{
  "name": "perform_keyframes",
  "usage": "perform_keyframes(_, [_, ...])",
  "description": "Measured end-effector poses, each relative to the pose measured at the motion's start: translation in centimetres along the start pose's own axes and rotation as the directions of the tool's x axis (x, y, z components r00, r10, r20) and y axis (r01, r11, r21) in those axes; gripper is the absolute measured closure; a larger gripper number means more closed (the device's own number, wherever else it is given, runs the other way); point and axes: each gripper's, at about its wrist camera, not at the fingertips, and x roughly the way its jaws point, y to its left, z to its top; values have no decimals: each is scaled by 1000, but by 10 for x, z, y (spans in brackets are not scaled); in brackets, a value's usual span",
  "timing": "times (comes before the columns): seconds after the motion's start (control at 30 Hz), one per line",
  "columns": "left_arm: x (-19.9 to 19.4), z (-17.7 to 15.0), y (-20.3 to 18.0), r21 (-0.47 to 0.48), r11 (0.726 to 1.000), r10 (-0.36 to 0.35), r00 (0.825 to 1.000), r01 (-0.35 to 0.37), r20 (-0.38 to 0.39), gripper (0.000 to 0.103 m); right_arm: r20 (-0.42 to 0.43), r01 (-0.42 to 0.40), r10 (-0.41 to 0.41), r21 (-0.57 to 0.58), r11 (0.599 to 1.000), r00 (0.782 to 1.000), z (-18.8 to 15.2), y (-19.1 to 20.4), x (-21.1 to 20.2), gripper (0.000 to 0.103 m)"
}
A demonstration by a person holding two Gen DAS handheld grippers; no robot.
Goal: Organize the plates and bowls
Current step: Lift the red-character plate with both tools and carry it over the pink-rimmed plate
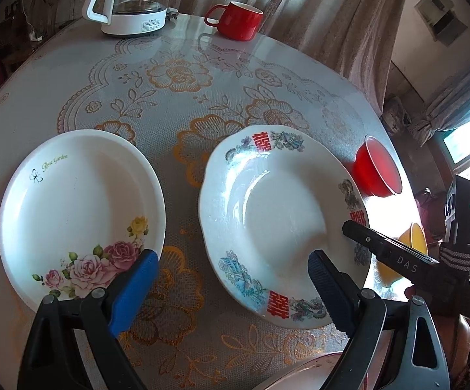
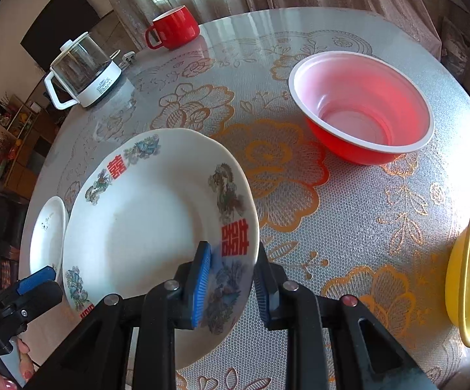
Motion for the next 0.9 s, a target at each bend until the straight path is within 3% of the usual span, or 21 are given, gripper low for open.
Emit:
perform_keyframes(0.27, [19,28,3,36,999,26,1000,-27,10,11,3,-37,36,14,999,999,-2,-4,1,78])
perform_keyframes(0.3, [19,31,2,48,999,21,1000,-22,20,13,-1,-45,46,21,999,999,-2,-5,2,78])
perform_keyframes(0.33, [19,33,0,69,997,17,999,-19,29,24,-4,-54,55,29,998,999,-3,-6,3,78])
perform_keyframes(0.37, [22,35,-3,88,996,13,1000,-14,16,42,-5,-63,63,38,997,998,-3,-7,4,78])
perform_keyframes(0.4, [27,36,-5,101,995,15,1000,-14,-11,48,-6,-73,73,47,996,997,-3,-8,5,78])
perform_keyframes(0.5, [40,37,-11,146,988,53,997,-45,-52,50,-13,-108,108,53,993,994,-4,-10,8,78])
perform_keyframes(0.63, [52,36,-9,136,990,39,997,-29,-68,51,-20,-120,121,46,992,992,-4,-11,9,78])
perform_keyframes(0.77, [56,36,-9,142,987,89,994,-80,-57,64,-20,-116,117,38,993,993,-4,-9,9,78])
perform_keyframes(0.9, [57,36,-10,159,981,122,991,-113,-49,68,-26,-109,110,35,993,994,-1,-7,11,78])
